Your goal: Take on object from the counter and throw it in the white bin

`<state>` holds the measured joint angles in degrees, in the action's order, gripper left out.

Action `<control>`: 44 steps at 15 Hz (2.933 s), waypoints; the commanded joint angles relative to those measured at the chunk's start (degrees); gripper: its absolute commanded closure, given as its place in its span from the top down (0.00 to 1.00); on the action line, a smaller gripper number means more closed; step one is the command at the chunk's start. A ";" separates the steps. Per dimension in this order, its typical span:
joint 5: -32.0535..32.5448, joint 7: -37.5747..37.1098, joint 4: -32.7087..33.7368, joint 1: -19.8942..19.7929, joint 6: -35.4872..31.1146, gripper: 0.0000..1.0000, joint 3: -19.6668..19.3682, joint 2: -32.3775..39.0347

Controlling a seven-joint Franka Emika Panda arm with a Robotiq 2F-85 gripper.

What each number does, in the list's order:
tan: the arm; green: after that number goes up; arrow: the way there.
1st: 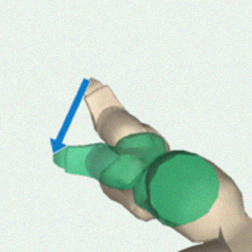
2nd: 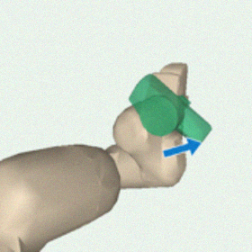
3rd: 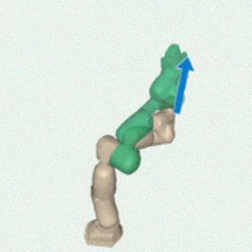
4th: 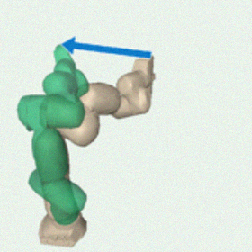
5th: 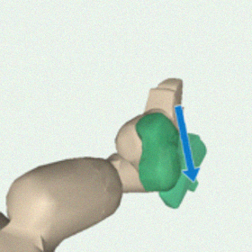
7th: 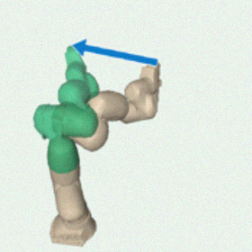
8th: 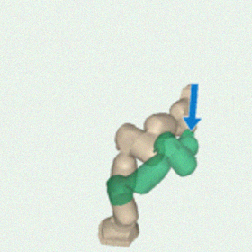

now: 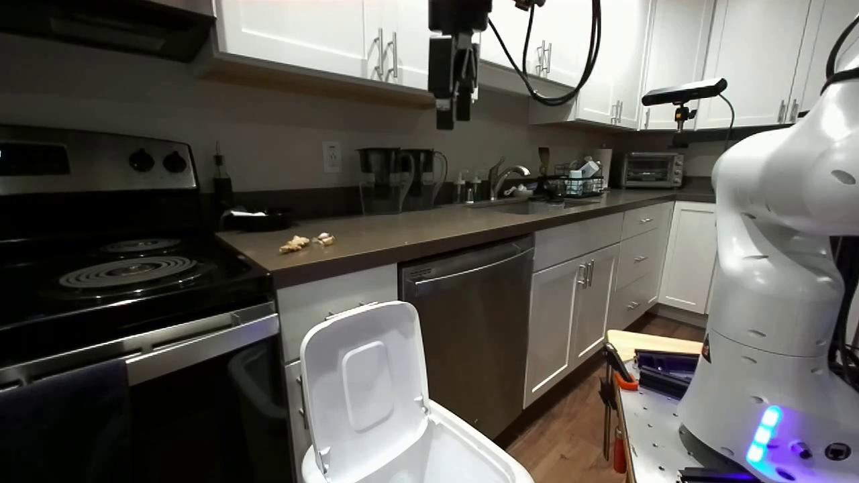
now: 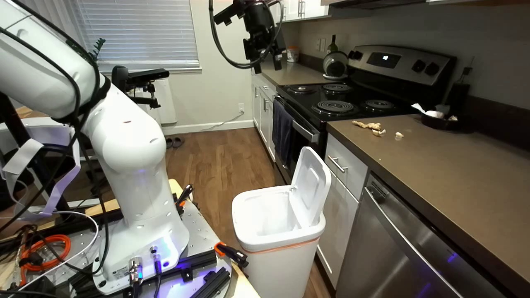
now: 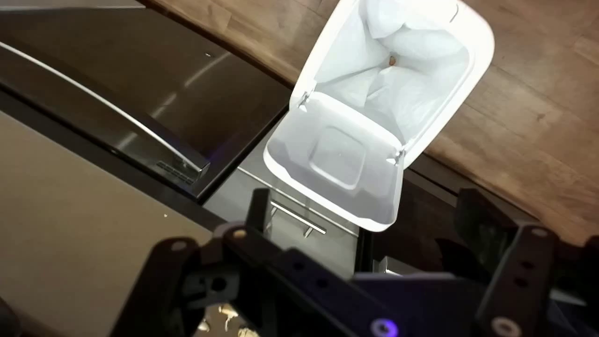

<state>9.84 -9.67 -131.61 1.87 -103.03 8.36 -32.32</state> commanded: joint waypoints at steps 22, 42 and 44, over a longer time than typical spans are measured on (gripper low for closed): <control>9.27 5.56 37.19 -1.64 -5.45 1.00 -8.07 32.74; -4.09 7.71 64.05 -6.19 2.95 1.00 -12.39 58.43; -4.44 7.91 68.96 -6.85 5.16 1.00 -12.58 62.27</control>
<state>7.37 -4.05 -72.45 -3.68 -102.43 -4.14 23.23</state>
